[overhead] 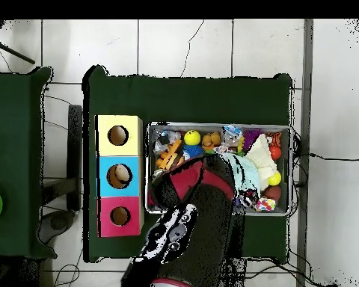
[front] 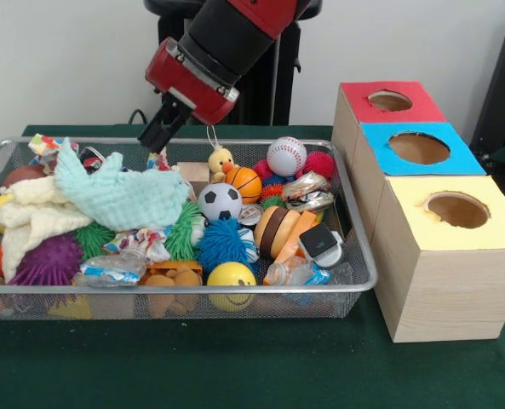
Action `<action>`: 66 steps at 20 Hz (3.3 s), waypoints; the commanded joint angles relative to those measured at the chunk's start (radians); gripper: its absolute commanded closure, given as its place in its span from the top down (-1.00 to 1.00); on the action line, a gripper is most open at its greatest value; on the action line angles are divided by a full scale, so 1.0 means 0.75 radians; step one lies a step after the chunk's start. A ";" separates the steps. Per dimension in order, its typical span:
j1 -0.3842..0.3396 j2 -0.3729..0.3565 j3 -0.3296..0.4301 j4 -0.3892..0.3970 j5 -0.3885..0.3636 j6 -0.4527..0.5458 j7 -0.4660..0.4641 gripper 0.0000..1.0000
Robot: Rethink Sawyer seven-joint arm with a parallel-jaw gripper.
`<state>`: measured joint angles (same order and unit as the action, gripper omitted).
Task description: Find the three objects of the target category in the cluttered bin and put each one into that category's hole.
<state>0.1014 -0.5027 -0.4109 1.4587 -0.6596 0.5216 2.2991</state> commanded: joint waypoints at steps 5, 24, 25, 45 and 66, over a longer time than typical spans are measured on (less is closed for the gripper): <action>0.171 0.093 -0.221 0.077 0.043 -0.080 0.531 -1.00; 0.223 0.390 -0.458 -0.199 0.020 -0.059 0.392 -1.00; 0.247 0.409 -0.499 -0.220 -0.007 -0.043 0.383 -1.00; 0.365 0.478 -0.664 -0.421 -0.056 0.077 0.301 -1.00; 0.612 0.752 -0.683 -0.244 -0.164 0.229 0.538 -1.00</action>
<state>0.5102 -0.1156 -1.0265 1.1900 -0.7679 0.6150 2.5711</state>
